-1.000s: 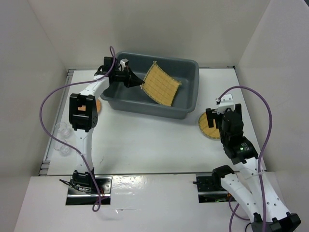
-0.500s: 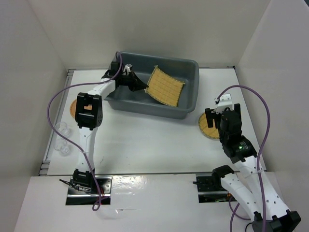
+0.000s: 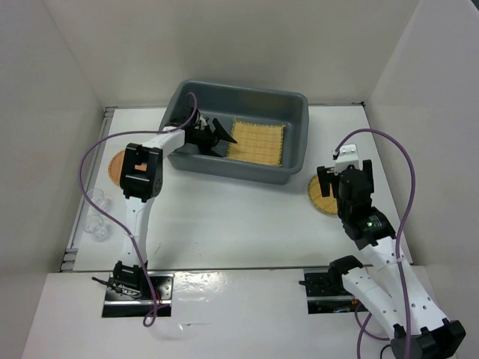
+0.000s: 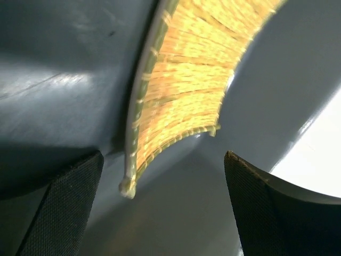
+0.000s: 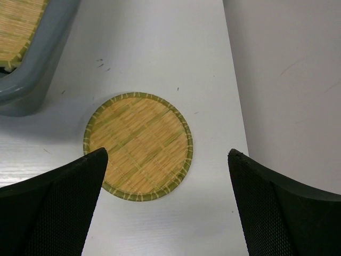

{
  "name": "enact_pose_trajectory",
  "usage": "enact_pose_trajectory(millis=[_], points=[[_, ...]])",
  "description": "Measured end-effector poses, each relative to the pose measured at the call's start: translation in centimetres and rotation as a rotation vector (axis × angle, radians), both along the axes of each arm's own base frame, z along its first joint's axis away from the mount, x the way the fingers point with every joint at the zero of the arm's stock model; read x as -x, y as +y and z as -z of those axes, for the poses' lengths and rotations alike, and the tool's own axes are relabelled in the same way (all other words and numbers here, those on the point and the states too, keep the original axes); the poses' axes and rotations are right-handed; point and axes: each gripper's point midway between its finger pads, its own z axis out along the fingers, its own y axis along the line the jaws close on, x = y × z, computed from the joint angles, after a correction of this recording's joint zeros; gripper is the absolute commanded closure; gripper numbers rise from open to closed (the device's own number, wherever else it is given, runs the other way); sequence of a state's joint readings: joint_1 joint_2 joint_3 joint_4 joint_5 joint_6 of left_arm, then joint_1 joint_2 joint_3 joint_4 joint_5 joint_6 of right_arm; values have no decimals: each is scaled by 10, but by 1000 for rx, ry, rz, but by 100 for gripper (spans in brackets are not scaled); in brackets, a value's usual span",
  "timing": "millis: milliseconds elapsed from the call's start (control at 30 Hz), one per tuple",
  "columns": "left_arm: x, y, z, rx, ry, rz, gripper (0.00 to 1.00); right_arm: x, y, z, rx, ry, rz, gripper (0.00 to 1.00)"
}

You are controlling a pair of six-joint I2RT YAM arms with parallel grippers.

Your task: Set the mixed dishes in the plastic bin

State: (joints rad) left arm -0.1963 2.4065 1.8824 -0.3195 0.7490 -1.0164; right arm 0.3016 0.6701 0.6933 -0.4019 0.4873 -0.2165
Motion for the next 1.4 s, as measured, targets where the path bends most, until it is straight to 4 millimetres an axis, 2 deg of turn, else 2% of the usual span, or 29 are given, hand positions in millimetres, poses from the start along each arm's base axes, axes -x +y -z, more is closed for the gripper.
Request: enact_pose_trajectory(millis=[100,167,267,333,367,400,433,500,567,600,700,733,800,833,900,967,1033,1100,1167,1233,1367,1400], points=[[-6,7,-10,-78,-14,-7,0,-2,-2,5,5,21,17,2],[-19,14,-37,-148,-72,-20,0,-3,-6,12,12,53,31,2],[-47,25,-113,-263,-279,-56,0,-9,-29,19,10,143,98,2],[-61,37,-188,-346,-490,-115,0,-22,-58,10,-15,192,172,2],[-61,41,-222,-379,-590,-147,0,-30,-70,5,-23,204,200,2],[-51,46,-252,-419,-657,-172,0,-39,-79,2,-24,227,207,2],[-36,51,-272,-463,-681,-186,0,-46,-79,3,-24,251,187,2],[-2,54,-289,-555,-679,-186,0,-59,-77,8,-26,298,135,2],[28,49,-286,-641,-650,-154,0,-68,-82,25,-70,387,84,2],[40,47,-277,-687,-628,-130,0,-70,-93,35,-108,434,82,2],[67,34,-230,-796,-534,-31,0,-83,-135,70,-251,568,102,2],[77,34,-206,-835,-487,14,0,-84,-146,88,-306,623,102,2],[95,42,-165,-874,-407,67,0,-78,-158,128,-418,729,88,2],[106,51,-148,-885,-367,82,0,-68,-158,149,-474,790,79,2],[132,73,-128,-886,-299,87,0,-46,-152,178,-570,900,58,2],[152,92,-128,-866,-280,47,0,-32,-143,188,-617,950,24,2],[166,108,-144,-838,-310,-12,0,-25,-133,187,-642,967,-32,2],[176,111,-163,-793,-367,-58,0,-25,-126,188,-660,967,-92,2],[185,109,-171,-761,-399,-68,0,-22,-115,195,-702,985,-166,2],[193,106,-168,-734,-394,-69,0,-15,-98,194,-795,1012,-240,2],[201,103,-149,-719,-337,-52,0,-6,-71,190,-992,1046,-331,4],[203,103,-146,-718,-326,-48,0,-5,-66,190,-1043,1058,-344,11]])
